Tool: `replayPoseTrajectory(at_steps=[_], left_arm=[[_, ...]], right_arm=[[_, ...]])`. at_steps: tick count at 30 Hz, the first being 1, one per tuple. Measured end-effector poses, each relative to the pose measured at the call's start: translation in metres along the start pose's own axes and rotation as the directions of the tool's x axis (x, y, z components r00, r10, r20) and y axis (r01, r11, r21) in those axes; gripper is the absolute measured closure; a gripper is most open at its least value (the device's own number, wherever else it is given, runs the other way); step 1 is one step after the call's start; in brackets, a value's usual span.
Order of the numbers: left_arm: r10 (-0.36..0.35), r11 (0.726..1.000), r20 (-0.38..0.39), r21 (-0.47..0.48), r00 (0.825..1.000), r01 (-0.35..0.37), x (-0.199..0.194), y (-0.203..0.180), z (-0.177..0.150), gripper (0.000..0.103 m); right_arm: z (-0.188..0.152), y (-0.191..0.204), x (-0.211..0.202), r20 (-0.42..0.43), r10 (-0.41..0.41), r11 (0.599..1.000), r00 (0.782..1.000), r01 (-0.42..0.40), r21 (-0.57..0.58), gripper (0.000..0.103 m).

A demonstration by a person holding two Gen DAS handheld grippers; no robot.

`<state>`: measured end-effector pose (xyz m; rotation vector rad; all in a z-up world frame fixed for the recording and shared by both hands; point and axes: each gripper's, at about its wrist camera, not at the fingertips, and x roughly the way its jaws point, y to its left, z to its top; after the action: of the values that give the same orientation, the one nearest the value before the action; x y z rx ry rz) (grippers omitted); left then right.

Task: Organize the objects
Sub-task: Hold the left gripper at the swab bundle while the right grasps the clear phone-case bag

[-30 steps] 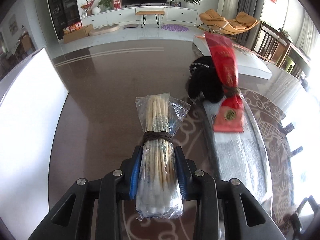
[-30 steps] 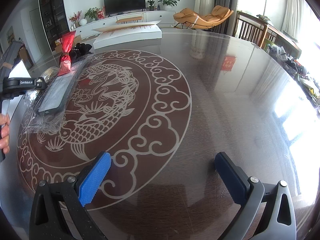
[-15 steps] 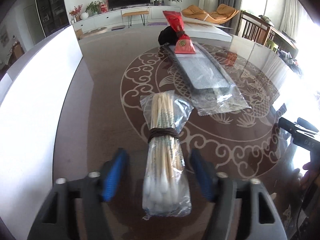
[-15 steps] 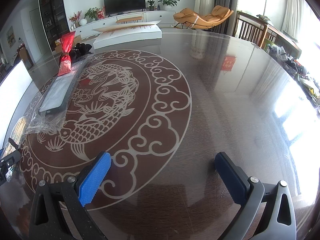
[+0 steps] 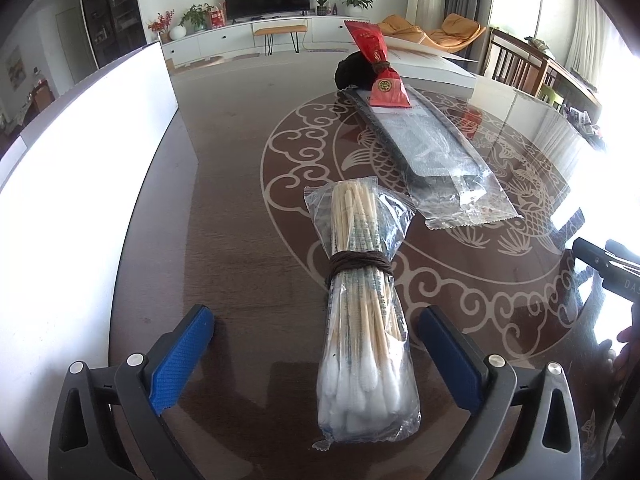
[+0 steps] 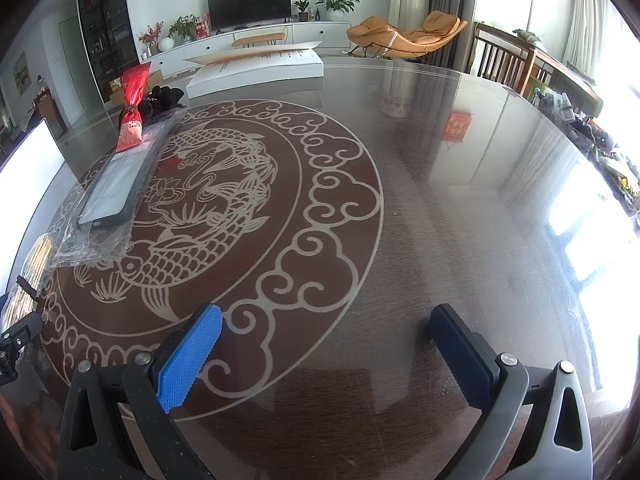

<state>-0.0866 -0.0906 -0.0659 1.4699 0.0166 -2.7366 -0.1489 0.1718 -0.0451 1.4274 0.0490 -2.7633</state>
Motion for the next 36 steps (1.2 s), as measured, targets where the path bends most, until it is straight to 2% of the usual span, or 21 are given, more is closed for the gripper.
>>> replayPoseTrajectory(at_steps=[18, 20, 22, 23, 25, 28, 32, 34, 35, 36], left_arm=[[-0.002, 1.000, -0.001, 0.001, 1.000, 0.002, 0.002, -0.001, 0.002, 0.000], [-0.002, 1.000, -0.001, 0.001, 1.000, 0.002, 0.002, -0.001, 0.002, 0.000], [-0.002, 1.000, -0.001, 0.001, 1.000, 0.002, 0.002, -0.002, 0.002, 0.000], [-0.002, 1.000, -0.001, 0.001, 1.000, 0.002, 0.002, -0.002, 0.002, 0.000], [-0.001, 1.000, -0.001, 0.001, 1.000, 0.001, 0.002, -0.002, 0.002, 0.000], [-0.001, 1.000, -0.001, 0.001, 1.000, 0.001, 0.001, -0.002, 0.003, 0.000], [-0.001, 1.000, -0.001, 0.001, 1.000, 0.001, 0.002, -0.002, 0.003, 0.000], [-0.001, 1.000, -0.001, 0.001, 1.000, 0.001, 0.002, -0.002, 0.003, 0.000], [-0.001, 1.000, -0.001, 0.001, 1.000, 0.001, 0.003, -0.002, 0.003, 0.000], [-0.001, 1.000, 0.000, 0.000, 1.000, 0.001, 0.003, -0.002, 0.004, 0.000]], right_arm=[[0.000, -0.001, 0.000, 0.000, 0.007, 1.000, 1.000, -0.007, -0.007, 0.000], [0.009, 0.000, 0.003, -0.064, 0.034, 0.999, 0.997, -0.036, -0.023, 0.000], [0.026, 0.004, -0.002, -0.085, 0.136, 0.990, 0.987, -0.132, 0.052, 0.000], [0.037, 0.013, -0.007, -0.067, 0.178, 0.982, 0.982, -0.173, 0.075, 0.000], [0.061, 0.048, -0.014, -0.043, 0.221, 0.975, 0.974, -0.220, 0.030, 0.000], [0.093, 0.118, 0.005, -0.116, 0.260, 0.960, 0.959, -0.270, -0.076, 0.000], [0.109, 0.176, 0.049, -0.218, 0.209, 0.971, 0.953, -0.229, -0.072, 0.000], [0.105, 0.190, 0.068, -0.271, 0.131, 0.980, 0.954, -0.165, -0.108, 0.000], [0.103, 0.195, 0.069, -0.251, 0.084, 0.980, 0.964, -0.125, -0.156, 0.000], [0.101, 0.197, 0.068, -0.244, 0.090, 0.976, 0.966, -0.134, -0.173, 0.002]])
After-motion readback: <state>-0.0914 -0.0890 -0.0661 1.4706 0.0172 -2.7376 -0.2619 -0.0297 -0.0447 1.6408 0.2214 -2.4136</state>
